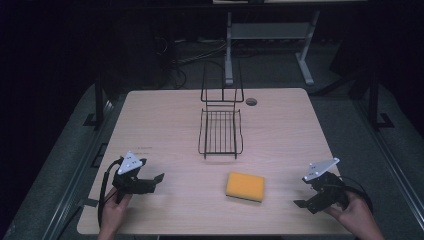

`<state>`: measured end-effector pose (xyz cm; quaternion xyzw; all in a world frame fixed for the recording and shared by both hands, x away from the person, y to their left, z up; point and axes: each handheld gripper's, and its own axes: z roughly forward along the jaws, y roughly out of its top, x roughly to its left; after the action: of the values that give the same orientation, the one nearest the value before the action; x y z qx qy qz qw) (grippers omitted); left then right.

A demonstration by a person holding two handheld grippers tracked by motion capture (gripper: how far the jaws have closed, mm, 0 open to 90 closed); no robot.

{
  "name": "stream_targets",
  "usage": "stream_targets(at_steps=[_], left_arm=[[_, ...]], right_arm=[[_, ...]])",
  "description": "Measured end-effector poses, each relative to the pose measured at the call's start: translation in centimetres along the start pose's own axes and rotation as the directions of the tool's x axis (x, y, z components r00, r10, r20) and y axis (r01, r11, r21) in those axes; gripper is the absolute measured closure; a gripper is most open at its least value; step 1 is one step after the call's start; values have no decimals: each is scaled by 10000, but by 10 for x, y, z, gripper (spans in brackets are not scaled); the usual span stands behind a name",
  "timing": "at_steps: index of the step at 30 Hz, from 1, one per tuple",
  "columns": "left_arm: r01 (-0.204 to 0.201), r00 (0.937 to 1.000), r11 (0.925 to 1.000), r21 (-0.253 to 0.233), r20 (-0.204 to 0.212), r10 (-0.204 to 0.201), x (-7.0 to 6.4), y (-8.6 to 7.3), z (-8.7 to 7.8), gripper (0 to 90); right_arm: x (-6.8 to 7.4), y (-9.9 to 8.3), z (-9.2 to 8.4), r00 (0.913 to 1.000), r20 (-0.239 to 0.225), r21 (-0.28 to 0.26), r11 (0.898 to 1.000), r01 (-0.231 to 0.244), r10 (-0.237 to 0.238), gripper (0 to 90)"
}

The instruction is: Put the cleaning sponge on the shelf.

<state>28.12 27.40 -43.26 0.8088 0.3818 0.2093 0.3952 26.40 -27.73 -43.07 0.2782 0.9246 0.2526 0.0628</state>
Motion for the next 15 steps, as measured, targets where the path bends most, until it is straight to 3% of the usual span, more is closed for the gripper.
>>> stream_targets(at_steps=[15], left_arm=[[54, 10000, 10000, -62, 57, -53, 0, -1, -1, 142]], right_arm=[[5, 13, -5, 9994, -105, -83, 9994, 337, -338, 148]])
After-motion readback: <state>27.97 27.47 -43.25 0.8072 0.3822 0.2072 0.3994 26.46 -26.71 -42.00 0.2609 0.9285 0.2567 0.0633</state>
